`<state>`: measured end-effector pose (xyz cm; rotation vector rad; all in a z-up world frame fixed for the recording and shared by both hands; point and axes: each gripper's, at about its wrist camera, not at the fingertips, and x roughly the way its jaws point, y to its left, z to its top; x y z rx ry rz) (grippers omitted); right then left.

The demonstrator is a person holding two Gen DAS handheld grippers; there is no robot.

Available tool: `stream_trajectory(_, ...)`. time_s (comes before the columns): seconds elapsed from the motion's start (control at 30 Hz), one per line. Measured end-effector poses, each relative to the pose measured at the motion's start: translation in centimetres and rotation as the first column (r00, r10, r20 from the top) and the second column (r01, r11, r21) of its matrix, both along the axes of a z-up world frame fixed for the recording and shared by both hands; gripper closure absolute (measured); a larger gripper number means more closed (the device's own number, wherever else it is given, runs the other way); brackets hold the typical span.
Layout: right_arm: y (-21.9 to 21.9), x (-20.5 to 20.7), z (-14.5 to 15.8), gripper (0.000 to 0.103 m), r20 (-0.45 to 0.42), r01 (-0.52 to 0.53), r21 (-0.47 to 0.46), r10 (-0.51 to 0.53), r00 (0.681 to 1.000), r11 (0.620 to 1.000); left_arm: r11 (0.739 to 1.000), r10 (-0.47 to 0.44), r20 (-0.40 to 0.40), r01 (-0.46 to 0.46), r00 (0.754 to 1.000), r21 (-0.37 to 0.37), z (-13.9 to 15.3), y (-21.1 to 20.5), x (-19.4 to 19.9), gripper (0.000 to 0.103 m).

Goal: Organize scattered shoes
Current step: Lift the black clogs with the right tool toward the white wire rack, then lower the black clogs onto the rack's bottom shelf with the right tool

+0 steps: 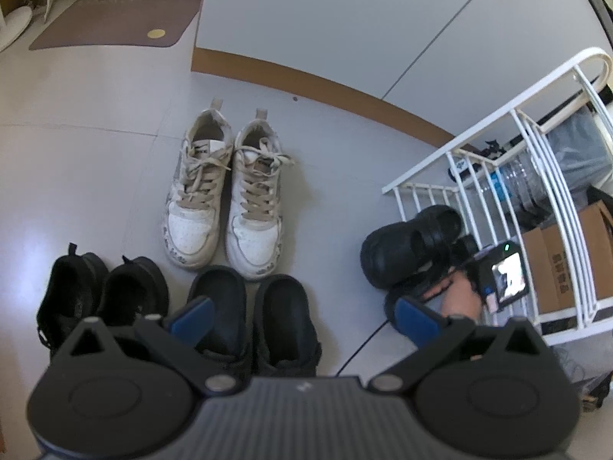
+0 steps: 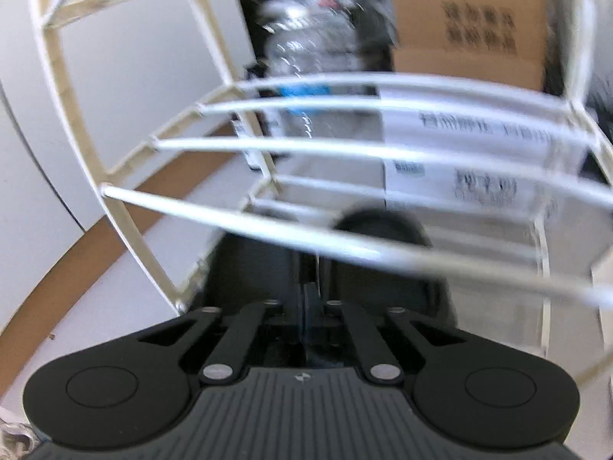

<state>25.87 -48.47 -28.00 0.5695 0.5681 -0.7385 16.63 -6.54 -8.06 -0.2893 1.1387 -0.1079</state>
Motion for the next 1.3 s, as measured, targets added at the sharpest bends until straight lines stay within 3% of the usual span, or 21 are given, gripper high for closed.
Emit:
stream_trajectory(0.1,-0.8,0.6,-0.1,0.089,0.014,-0.016,0.053,0.015,1.000,0.998,1.000,0.001,0.015,-0.001,1.000,-0.004,0.5,0.2,-0.3,0.000)
stream_trajectory(0.17,-0.5,0.1,-0.3,0.051,0.017,-0.012,0.056,0.011,1.000,0.998,1.000,-0.022,0.033,0.021,0.999,0.012,0.8,0.0,-0.5,0.000)
stream_trajectory(0.37,2.3,-1.2,-0.7,0.034,0.040,-0.122,-0.031,0.123,0.992,0.992,0.996,-0.050,0.063,0.045,0.997,0.081,0.9,-0.2,-0.5,0.000)
stream_trajectory(0.77,4.1,-5.6,-0.8,0.032,-0.014,-0.197,-0.096,0.197,0.980,0.976,0.995,-0.079,0.045,0.076,0.996,0.067,0.6,-1.0,-1.1,0.000)
stream_trajectory(0.9,4.4,-5.2,-1.1,0.031,-0.032,-0.208,-0.102,0.206,0.978,0.973,0.994,-0.086,0.041,0.083,0.996,0.067,0.5,-1.2,-1.4,0.000)
stream_trajectory(0.97,4.5,-4.9,-1.5,0.023,-0.050,-0.215,-0.108,0.211,0.976,0.971,0.994,-0.086,0.039,0.084,0.996,0.067,0.4,-1.1,-1.4,0.000)
stream_trajectory(1.3,5.4,-2.2,-3.8,0.016,-0.183,-0.323,-0.179,0.291,0.939,0.929,0.995,-0.080,0.021,0.079,0.997,0.057,-0.1,-0.9,-1.0,0.000)
